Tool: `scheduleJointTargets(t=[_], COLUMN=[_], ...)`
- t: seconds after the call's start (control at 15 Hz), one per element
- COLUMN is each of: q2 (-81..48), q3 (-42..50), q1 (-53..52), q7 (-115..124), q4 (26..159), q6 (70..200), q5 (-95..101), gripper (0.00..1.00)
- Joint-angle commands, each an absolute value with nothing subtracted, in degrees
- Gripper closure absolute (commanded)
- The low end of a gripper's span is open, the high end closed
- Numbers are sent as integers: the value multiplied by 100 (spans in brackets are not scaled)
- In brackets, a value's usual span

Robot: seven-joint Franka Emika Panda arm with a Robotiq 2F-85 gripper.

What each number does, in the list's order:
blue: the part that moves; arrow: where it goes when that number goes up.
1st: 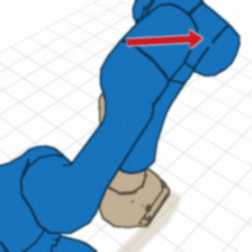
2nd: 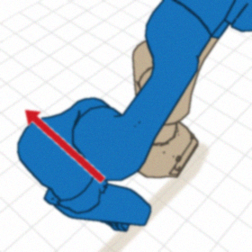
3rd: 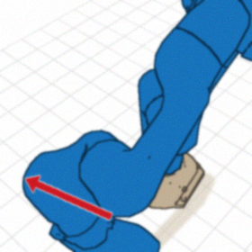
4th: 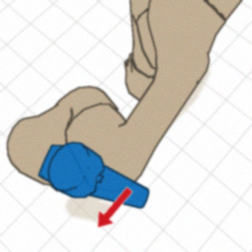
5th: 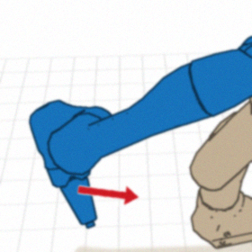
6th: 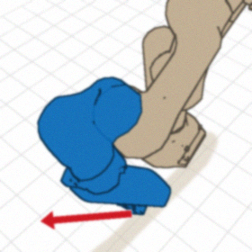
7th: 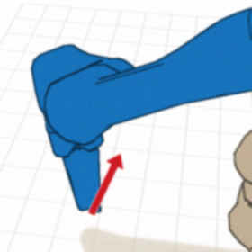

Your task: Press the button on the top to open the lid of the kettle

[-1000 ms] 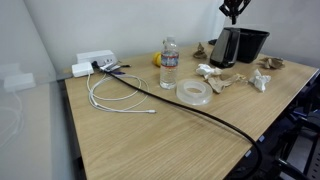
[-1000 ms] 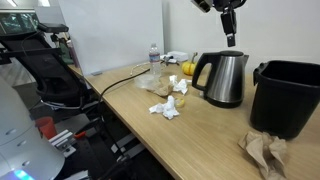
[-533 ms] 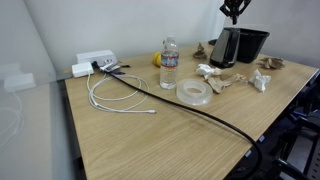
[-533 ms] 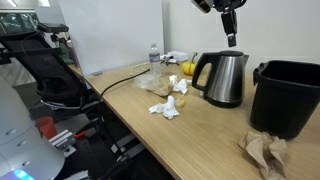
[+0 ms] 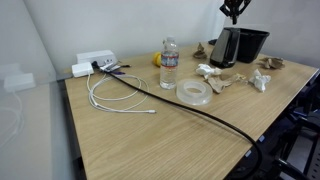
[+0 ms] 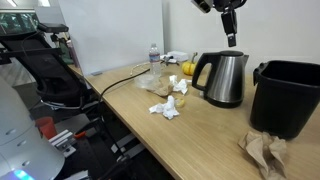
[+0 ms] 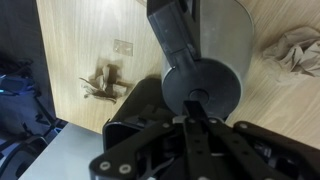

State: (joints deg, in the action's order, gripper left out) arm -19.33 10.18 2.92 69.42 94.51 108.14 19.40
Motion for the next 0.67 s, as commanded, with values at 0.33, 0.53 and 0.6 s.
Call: scheduleJointTargets(t=[0.33,0.53,0.6], q2=[-1945,-1944,-1936], q3=[1044,1017,1009], q1=[258,262,264], q7=[6987,6928,6927], q4=[9493,9540,9550], q6=[10686,10727,10755], q5=[1952,1906,1882], gripper=[100,100,100])
